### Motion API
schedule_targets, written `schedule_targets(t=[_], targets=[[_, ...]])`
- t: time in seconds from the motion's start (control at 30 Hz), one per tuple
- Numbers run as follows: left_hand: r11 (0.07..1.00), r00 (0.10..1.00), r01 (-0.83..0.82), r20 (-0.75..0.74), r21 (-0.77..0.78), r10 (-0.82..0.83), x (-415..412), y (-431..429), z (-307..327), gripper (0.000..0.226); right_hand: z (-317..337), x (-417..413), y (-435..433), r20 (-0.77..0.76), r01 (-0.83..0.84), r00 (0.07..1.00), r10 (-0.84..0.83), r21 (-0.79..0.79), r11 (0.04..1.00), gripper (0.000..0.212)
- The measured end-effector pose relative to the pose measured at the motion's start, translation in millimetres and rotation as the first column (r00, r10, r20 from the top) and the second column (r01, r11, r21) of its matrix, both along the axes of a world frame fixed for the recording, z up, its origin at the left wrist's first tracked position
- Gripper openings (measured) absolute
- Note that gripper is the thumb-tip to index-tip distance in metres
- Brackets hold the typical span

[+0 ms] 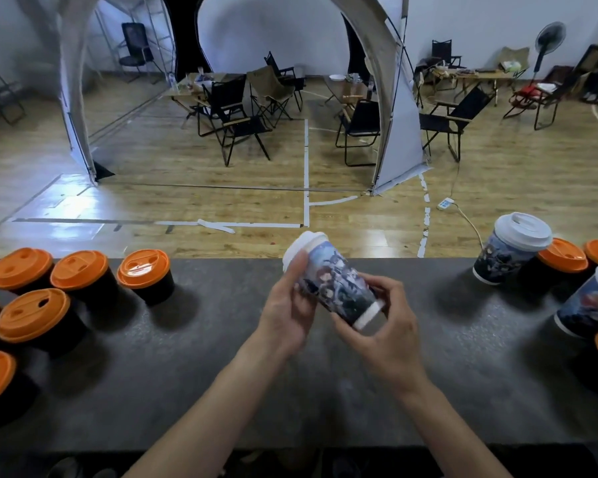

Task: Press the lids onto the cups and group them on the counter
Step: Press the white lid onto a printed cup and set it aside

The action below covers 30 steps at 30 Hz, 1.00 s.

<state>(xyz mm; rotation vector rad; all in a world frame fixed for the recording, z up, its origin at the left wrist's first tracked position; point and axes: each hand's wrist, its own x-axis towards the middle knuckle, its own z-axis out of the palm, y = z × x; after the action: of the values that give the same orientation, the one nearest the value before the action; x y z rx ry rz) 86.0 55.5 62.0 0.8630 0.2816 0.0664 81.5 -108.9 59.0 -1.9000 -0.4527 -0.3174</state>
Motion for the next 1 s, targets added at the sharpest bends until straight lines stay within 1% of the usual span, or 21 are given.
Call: schedule_targets(t=[0.07,0.1,0.13,0.17,0.2,0.3,0.33,0.37,0.47,0.57,0.63,0.77,0.9,1.0], targets=[[0.972,0.998,0.035,0.04,0.231,-0.045,-3,3,-1,0.084,-14,1,4,-0.11,-0.036,0.993,0.037,0.011,0.999,0.075],[0.928,0.997,0.025,0.053,0.371,-0.047,-8,4,-2,0.083,-21,2,8,-0.165,-0.058,0.985,0.06,0.019,0.998,0.077],[0.865,0.996,0.016,0.069,0.501,-0.058,-12,6,-5,0.079,-26,4,13,-0.213,-0.079,0.973,0.084,0.036,0.996,0.077],[0.809,0.994,0.017,0.076,0.588,-0.075,-17,7,-9,0.076,-30,4,20,-0.246,-0.1,0.963,0.112,0.061,0.993,0.076],[0.775,0.993,0.012,0.082,0.632,-0.082,-23,9,-12,0.075,-35,4,27,-0.27,-0.124,0.952,0.142,0.083,0.989,0.073],[0.772,0.998,-0.067,0.048,0.632,0.048,-41,27,-33,0.082,-45,-1,52,-0.298,-0.214,0.926,0.231,0.089,0.973,0.07],[0.753,0.995,-0.095,0.031,0.652,0.099,-49,35,-40,0.086,-48,-4,62,-0.304,-0.249,0.915,0.264,0.089,0.965,0.069],[0.723,0.99,-0.114,0.017,0.682,0.139,-57,43,-46,0.087,-51,-6,72,-0.314,-0.284,0.902,0.296,0.086,0.955,0.069],[0.589,0.957,-0.198,0.024,0.784,0.29,-87,71,-51,0.081,-58,-15,113,-0.345,-0.405,0.849,0.401,0.062,0.912,0.07],[0.434,0.869,-0.324,0.083,0.841,0.488,-120,100,-52,0.082,-57,-28,163,-0.367,-0.527,0.779,0.508,0.056,0.848,0.075],[0.391,0.805,-0.372,0.083,0.842,0.587,-139,118,-53,0.082,-56,-38,193,-0.367,-0.599,0.734,0.571,0.047,0.8,0.078],[0.324,0.722,-0.408,0.084,0.854,0.687,-165,152,-58,0.079,-56,-50,240,-0.368,-0.71,0.649,0.666,0.022,0.704,0.074],[0.255,0.663,-0.431,0.113,0.866,0.74,-166,177,-59,0.079,-53,-54,272,-0.342,-0.726,0.648,0.68,-0.009,0.688,0.072],[0.236,0.643,-0.435,0.116,0.869,0.757,-159,186,-61,0.079,-53,-51,280,-0.385,-0.733,0.64,0.665,-0.044,0.679,0.076]])
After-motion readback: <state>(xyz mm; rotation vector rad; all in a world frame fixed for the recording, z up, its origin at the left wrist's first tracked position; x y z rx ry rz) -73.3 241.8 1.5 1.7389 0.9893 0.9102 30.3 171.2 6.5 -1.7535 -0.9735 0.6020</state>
